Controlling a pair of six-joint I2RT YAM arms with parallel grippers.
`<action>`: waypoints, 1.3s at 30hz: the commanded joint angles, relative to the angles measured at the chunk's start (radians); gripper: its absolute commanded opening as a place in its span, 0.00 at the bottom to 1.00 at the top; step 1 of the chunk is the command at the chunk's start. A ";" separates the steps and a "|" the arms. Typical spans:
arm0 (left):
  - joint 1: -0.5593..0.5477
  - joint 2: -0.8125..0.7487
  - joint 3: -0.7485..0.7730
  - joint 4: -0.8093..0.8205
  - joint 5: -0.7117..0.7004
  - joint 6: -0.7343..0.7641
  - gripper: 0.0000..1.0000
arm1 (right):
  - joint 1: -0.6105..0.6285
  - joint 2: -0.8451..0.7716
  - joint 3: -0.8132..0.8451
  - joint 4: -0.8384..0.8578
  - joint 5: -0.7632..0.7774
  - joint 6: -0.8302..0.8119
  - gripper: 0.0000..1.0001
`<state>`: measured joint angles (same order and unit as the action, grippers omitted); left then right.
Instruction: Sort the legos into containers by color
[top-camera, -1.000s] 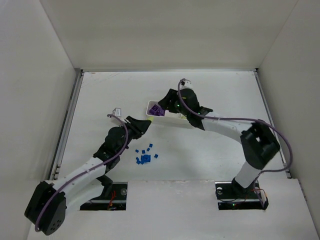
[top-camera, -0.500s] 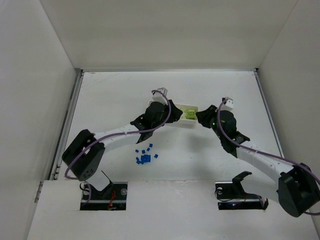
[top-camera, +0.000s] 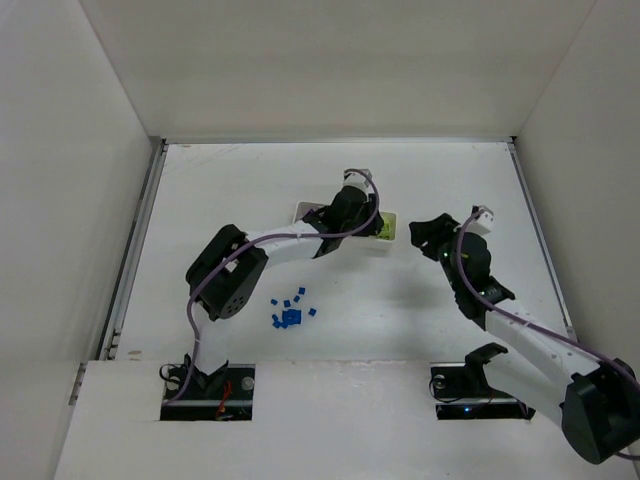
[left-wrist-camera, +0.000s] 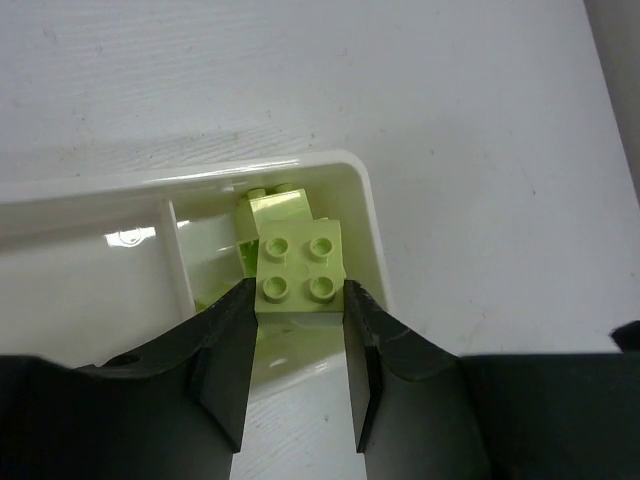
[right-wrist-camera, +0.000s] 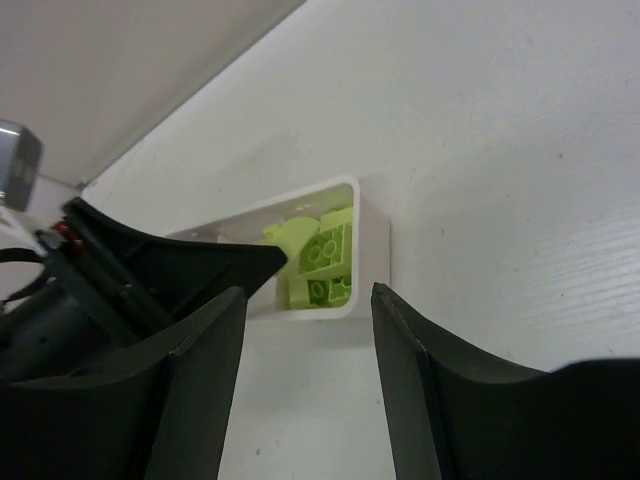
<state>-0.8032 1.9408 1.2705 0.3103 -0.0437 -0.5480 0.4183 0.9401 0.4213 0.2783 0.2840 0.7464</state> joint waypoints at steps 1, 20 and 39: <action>0.009 0.012 0.087 -0.045 0.030 0.040 0.17 | -0.006 -0.031 -0.010 0.056 0.023 0.021 0.59; -0.008 0.012 0.113 -0.063 0.028 0.062 0.50 | -0.002 -0.041 -0.007 0.065 0.010 0.025 0.60; 0.045 -0.734 -0.540 -0.094 -0.260 -0.004 0.17 | 0.435 0.302 0.287 -0.146 -0.087 -0.300 0.23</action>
<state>-0.7589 1.3319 0.8463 0.2745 -0.1936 -0.5156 0.7589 1.1828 0.6197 0.2214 0.2493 0.5735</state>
